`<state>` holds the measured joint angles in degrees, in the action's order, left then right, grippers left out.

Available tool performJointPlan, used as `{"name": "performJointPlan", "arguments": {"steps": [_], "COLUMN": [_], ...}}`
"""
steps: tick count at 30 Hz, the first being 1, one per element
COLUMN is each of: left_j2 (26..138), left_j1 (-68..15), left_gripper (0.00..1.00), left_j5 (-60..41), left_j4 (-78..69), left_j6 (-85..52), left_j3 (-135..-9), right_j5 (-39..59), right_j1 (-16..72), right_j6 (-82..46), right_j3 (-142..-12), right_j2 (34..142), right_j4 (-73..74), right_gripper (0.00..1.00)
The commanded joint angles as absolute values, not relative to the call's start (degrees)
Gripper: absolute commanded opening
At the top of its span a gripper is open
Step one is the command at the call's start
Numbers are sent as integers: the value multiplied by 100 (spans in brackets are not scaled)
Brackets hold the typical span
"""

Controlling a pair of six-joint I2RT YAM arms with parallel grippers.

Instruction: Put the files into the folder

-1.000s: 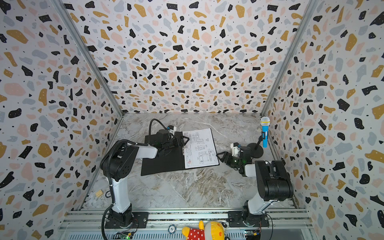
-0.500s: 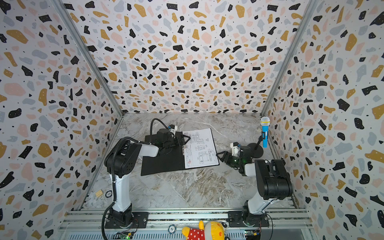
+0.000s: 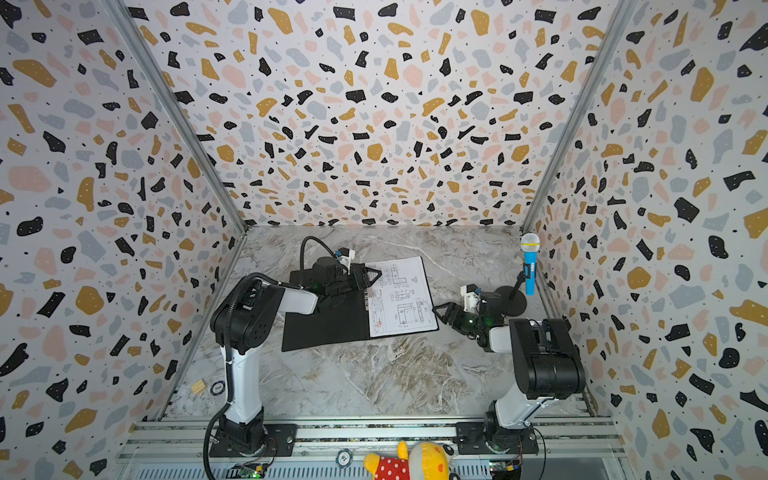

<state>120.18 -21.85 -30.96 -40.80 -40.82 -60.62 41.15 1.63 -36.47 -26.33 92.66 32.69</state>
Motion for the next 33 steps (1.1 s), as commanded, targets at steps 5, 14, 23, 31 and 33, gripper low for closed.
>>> {"name": "performJointPlan", "arguments": {"steps": [5,14,23,31,33], "left_j2": [11688,11241,10827,10762,10831], "left_j1": [-2158,-2187,-2215,-2160,-2147], "left_gripper": [100,100,100,100,100], "left_j5": [-3287,-3322,-3258,-2744,-2653], "left_j4": [-4662,-5059,-5239,-4244,-3972], "left_j6": [-4289,-4501,-4549,-4199,-4124], "left_j3": [-5824,-5423,-5066,-5251,-5353], "right_j5": [3994,3990,3938,3938,3929], "right_j1": [139,147,202,202,200], "right_j6": [-3577,-3611,-3626,-3623,-3614], "right_j3": [-2606,-2584,-2651,-2639,-2635], "right_j2": [9324,9302,9134,9092,9088], "right_j4": [2961,2969,2852,2816,2792], "right_gripper": [75,76,76,76,76]}}
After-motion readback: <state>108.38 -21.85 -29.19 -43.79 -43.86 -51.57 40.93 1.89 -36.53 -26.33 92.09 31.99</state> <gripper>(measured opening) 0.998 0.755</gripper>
